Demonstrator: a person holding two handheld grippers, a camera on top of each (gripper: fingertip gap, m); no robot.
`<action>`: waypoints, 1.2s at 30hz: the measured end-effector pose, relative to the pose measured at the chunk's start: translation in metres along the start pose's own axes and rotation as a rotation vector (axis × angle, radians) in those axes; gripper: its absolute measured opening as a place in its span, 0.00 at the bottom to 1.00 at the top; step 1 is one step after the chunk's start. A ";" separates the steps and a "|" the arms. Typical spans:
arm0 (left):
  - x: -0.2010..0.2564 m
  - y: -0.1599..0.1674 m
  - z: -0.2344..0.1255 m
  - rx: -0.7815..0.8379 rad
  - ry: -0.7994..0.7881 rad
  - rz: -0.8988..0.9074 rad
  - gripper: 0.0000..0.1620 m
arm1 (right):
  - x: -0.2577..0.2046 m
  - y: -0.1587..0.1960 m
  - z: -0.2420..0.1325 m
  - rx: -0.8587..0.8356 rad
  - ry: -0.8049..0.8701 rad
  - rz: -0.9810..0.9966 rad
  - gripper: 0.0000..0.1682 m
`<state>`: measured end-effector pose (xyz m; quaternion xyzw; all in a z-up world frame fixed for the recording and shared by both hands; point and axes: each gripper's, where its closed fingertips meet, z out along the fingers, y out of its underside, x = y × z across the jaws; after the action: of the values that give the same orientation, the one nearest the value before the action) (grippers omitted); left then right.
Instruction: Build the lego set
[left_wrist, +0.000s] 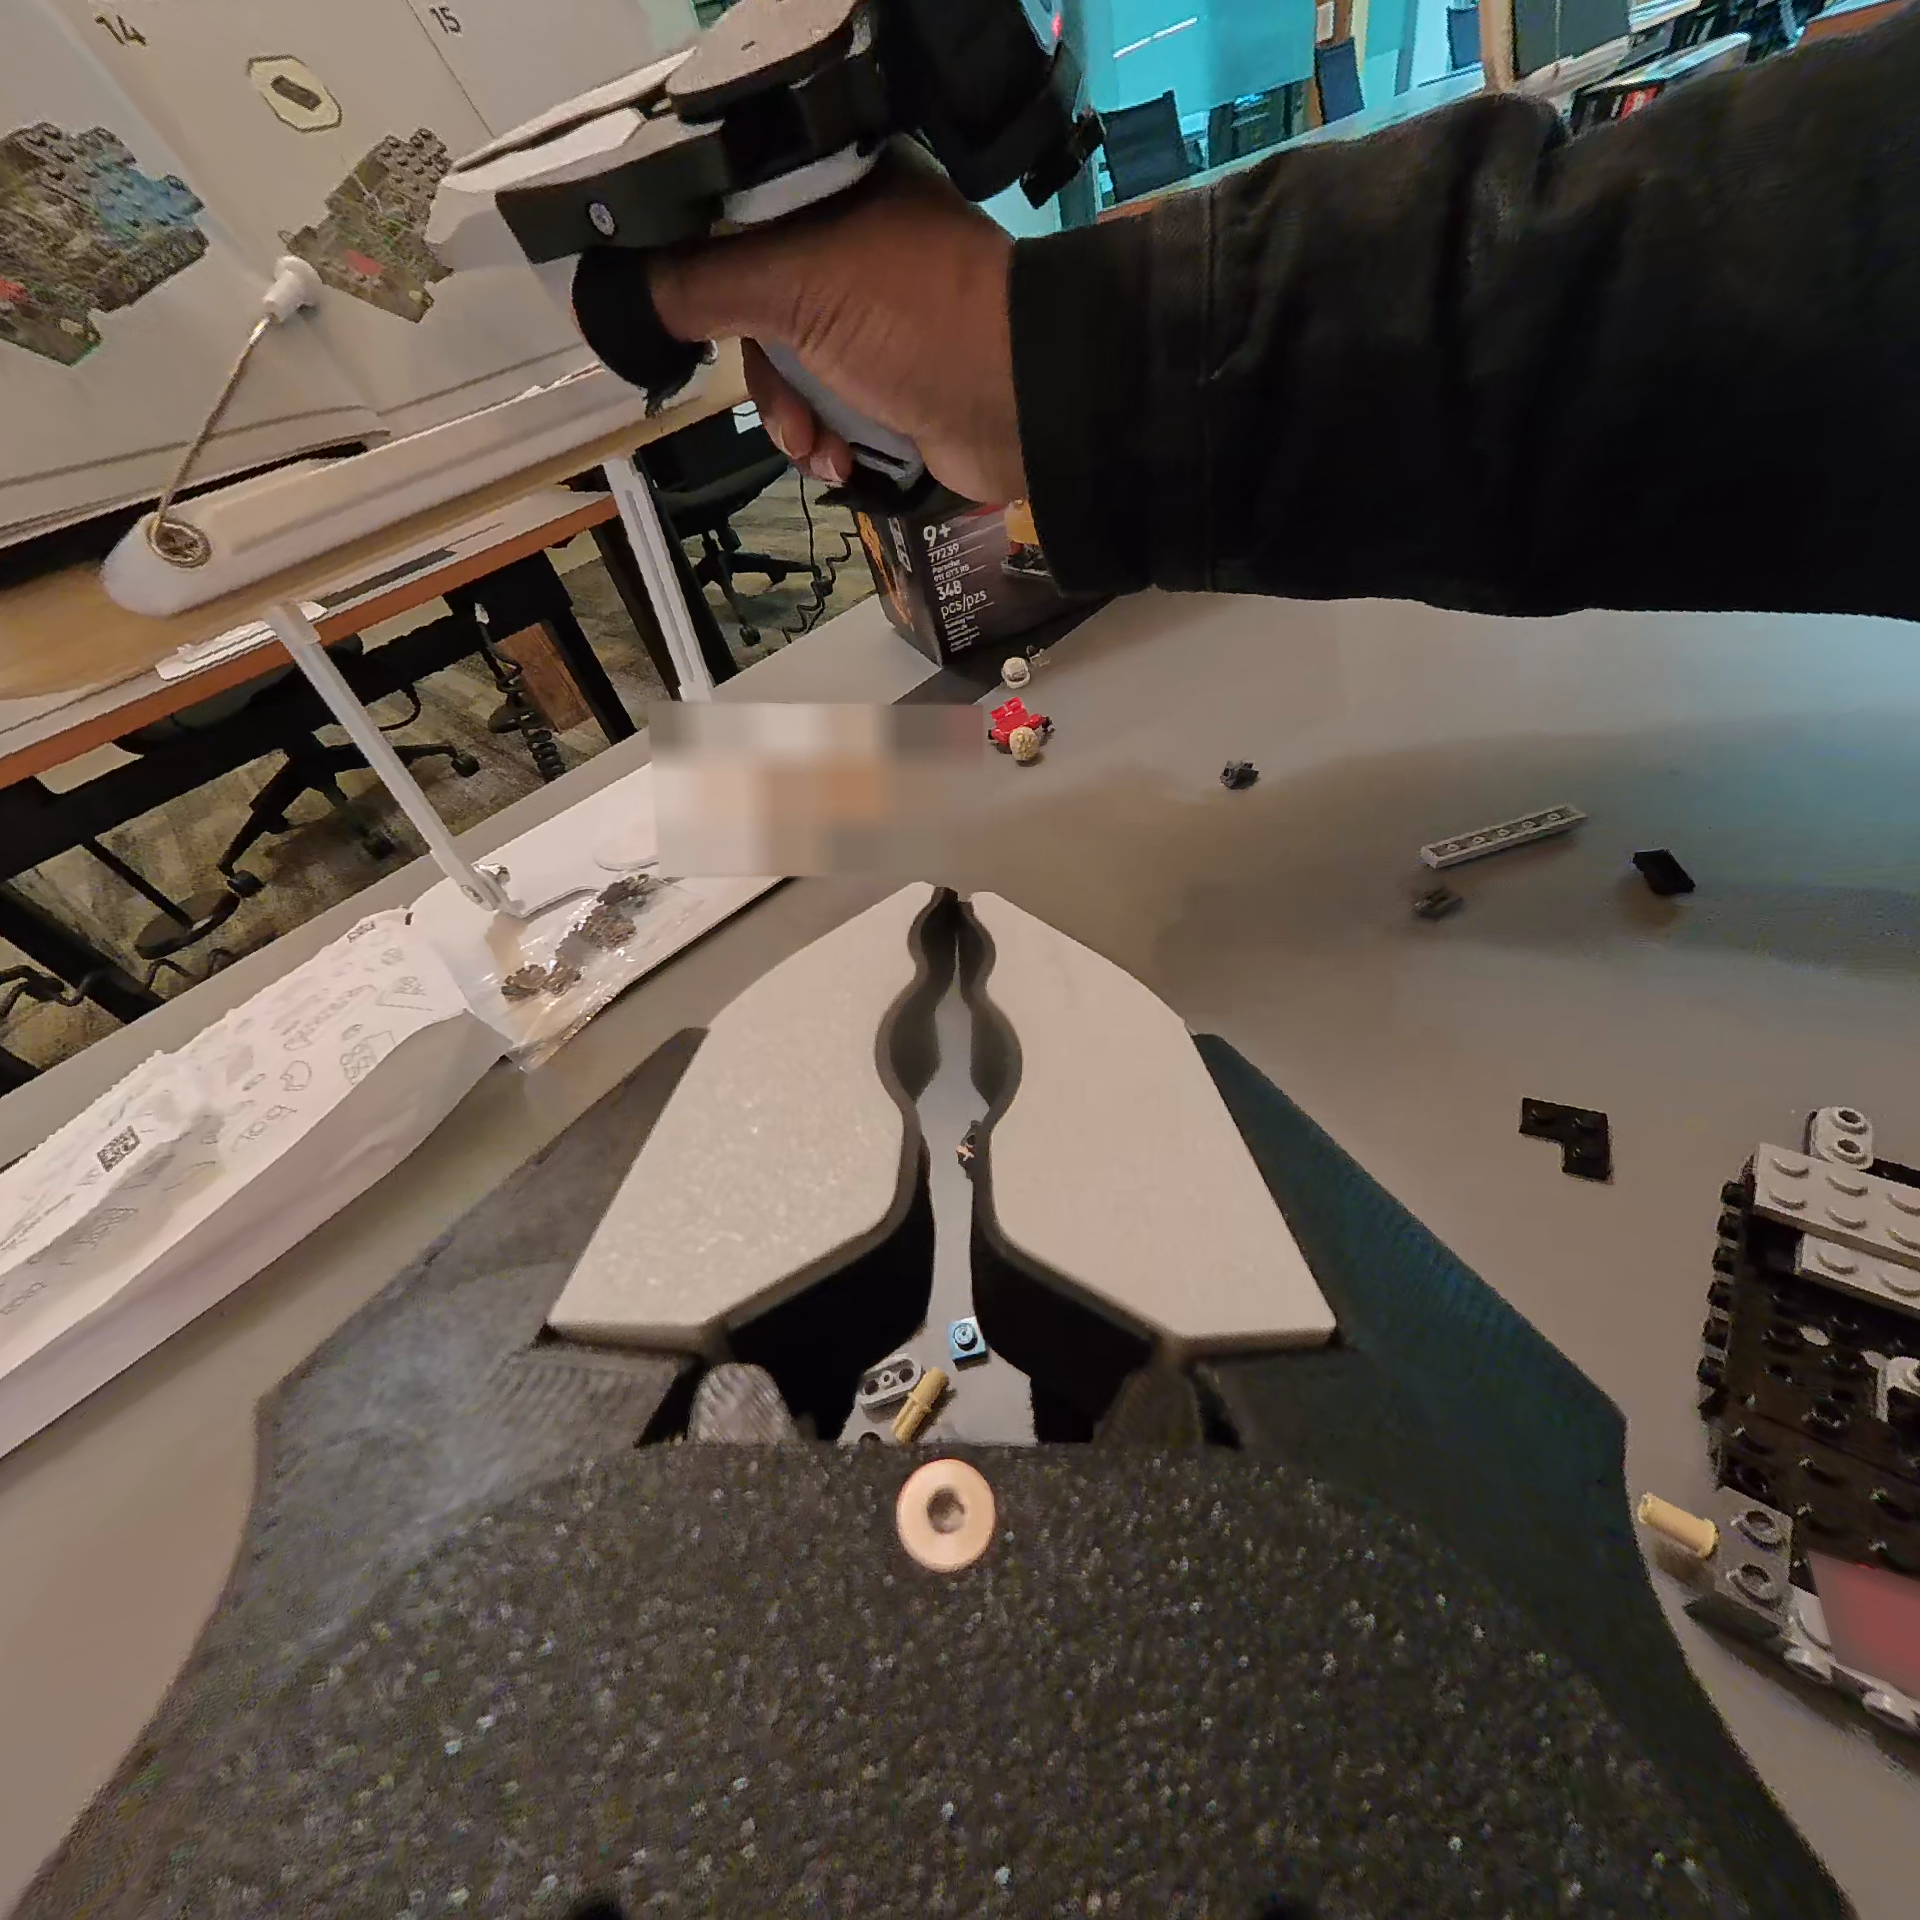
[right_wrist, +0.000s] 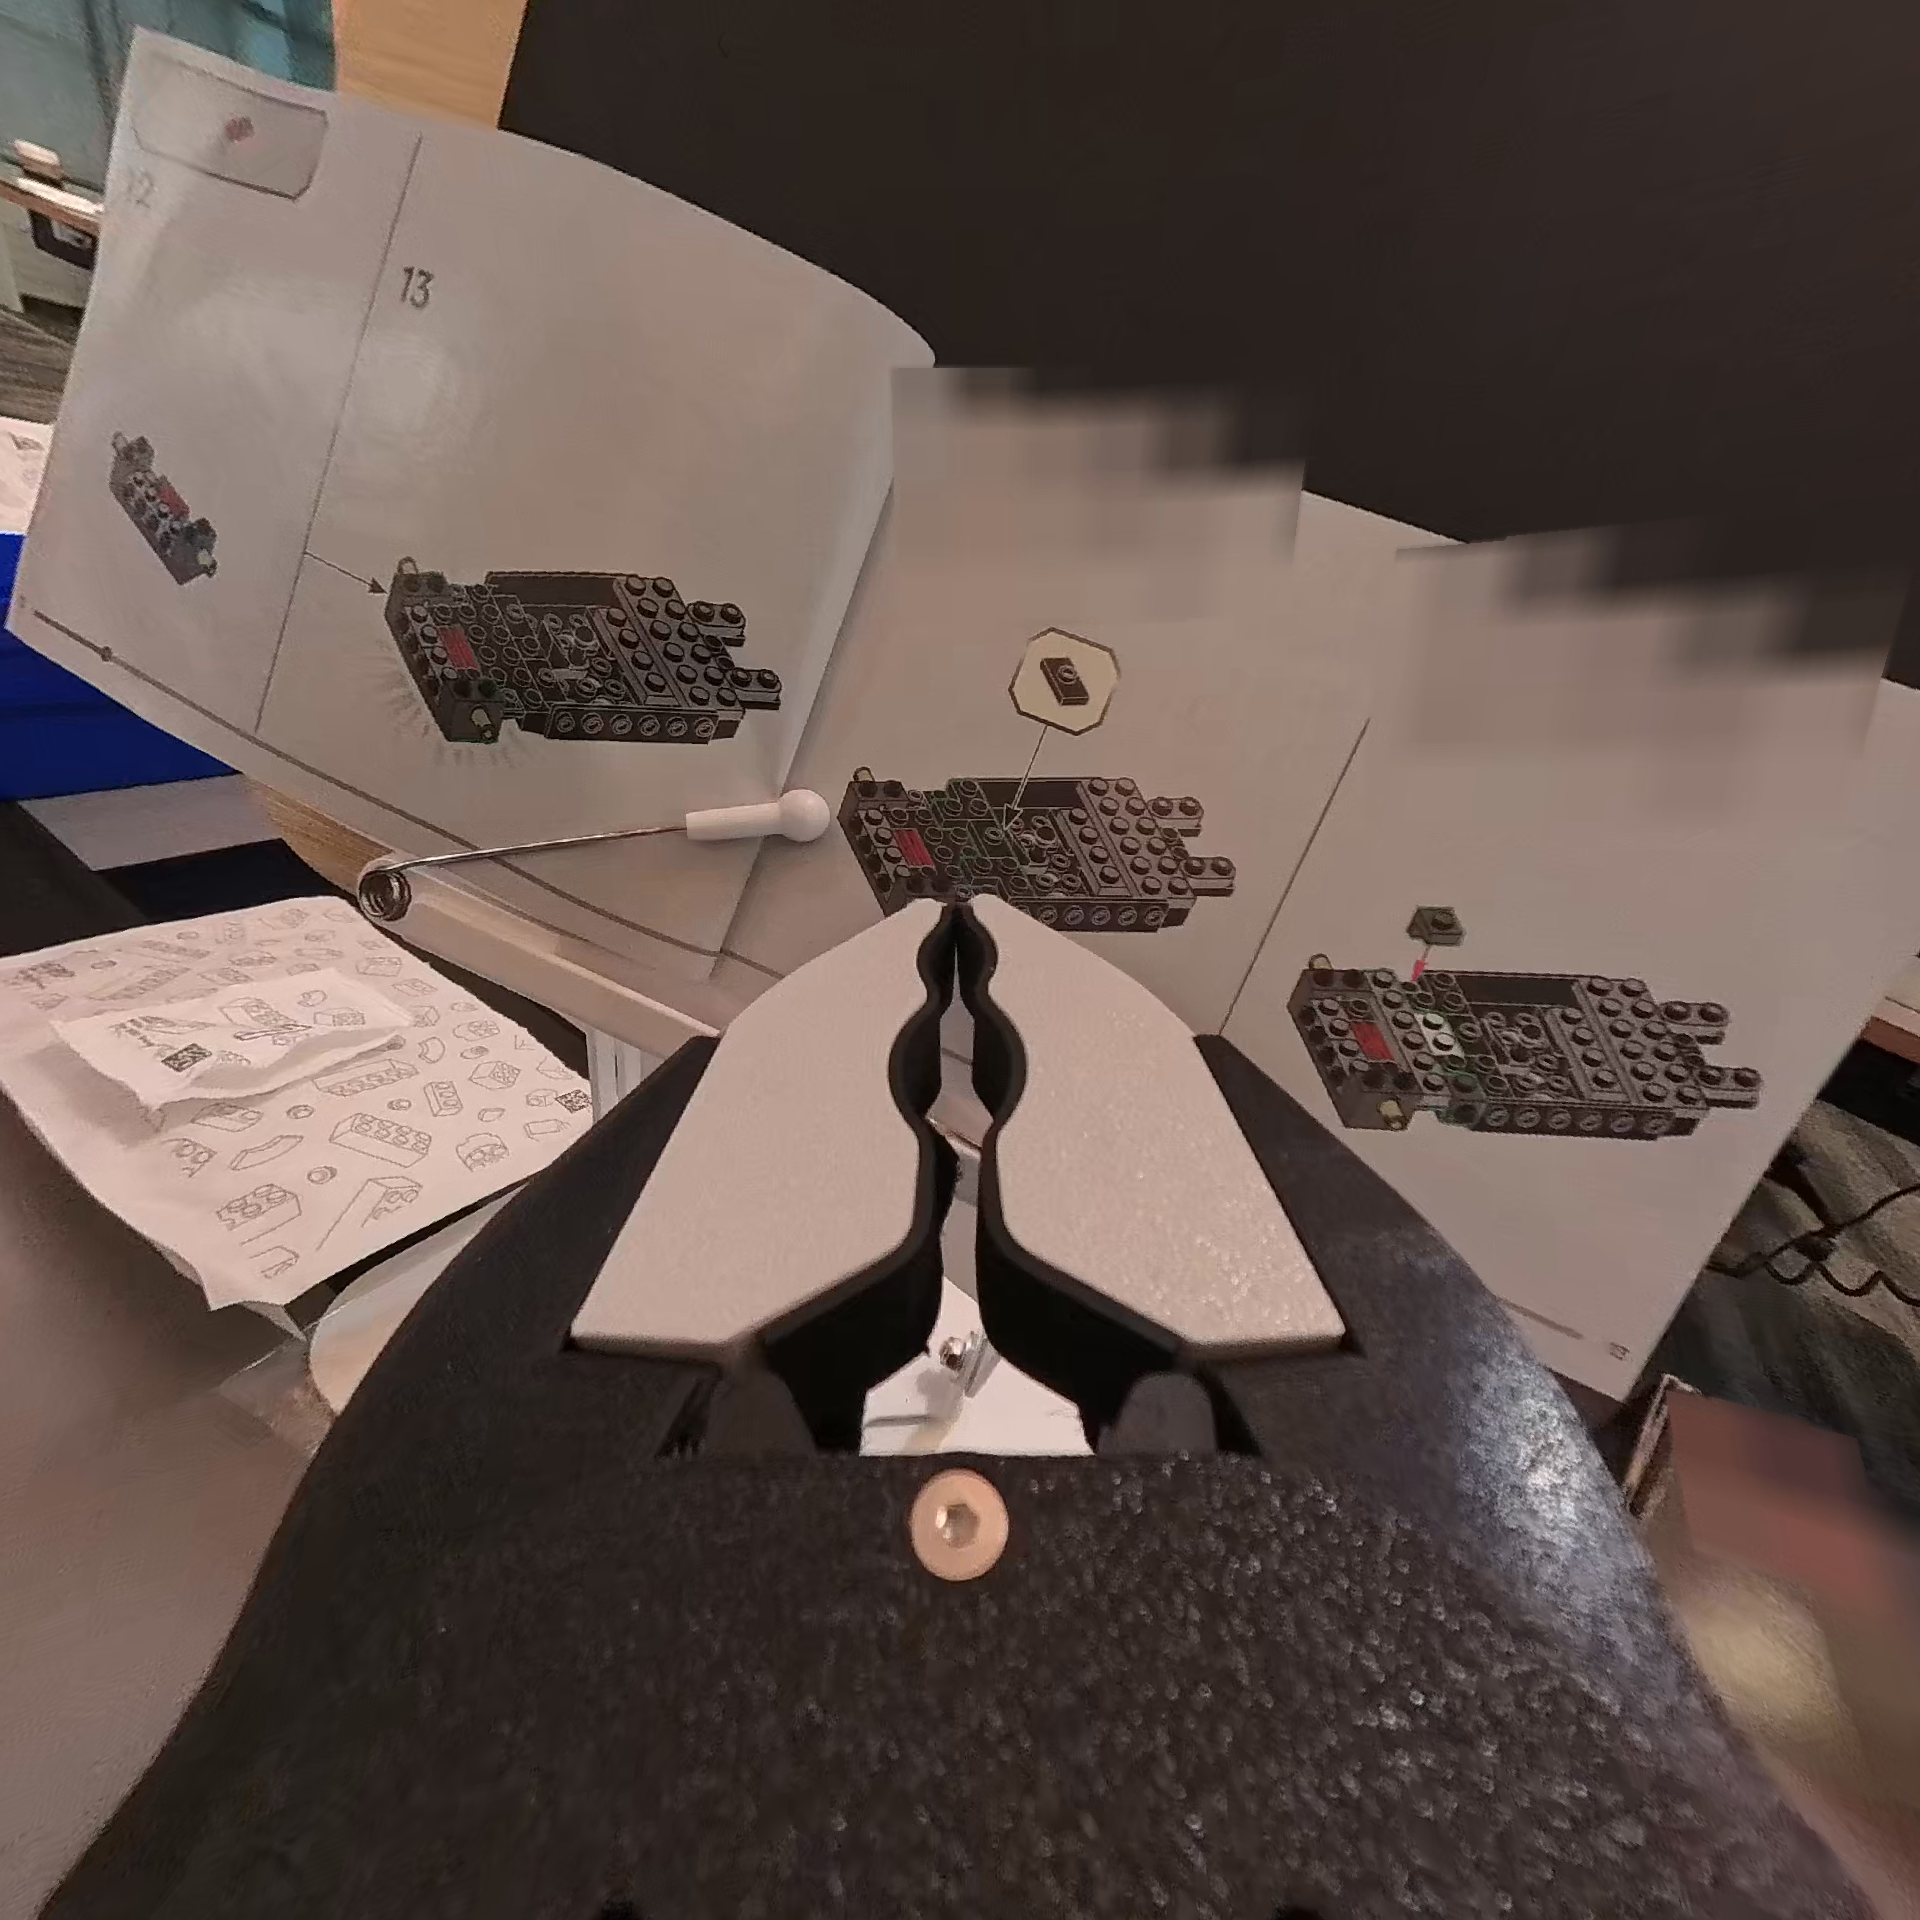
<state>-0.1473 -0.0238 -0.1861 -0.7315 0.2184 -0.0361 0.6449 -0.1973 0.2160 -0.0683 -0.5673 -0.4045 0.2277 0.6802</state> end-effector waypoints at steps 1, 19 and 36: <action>0.000 0.000 0.000 0.002 0.002 -0.007 0.00 | 0.001 0.001 0.001 0.000 0.001 -0.001 0.00; 0.014 -0.005 -0.005 -0.015 0.134 -0.083 0.00 | -0.064 0.018 -0.136 -0.187 -0.458 -0.061 0.06; 0.131 0.082 -0.089 -0.607 0.843 0.174 0.35 | -0.196 0.136 -0.304 -0.683 -1.187 -0.358 0.11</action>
<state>-0.0808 -0.1602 -0.2800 -0.7866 0.5195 -0.2085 0.2607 -0.0430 -0.0789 -0.2648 -0.4536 -0.8431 0.2435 0.1557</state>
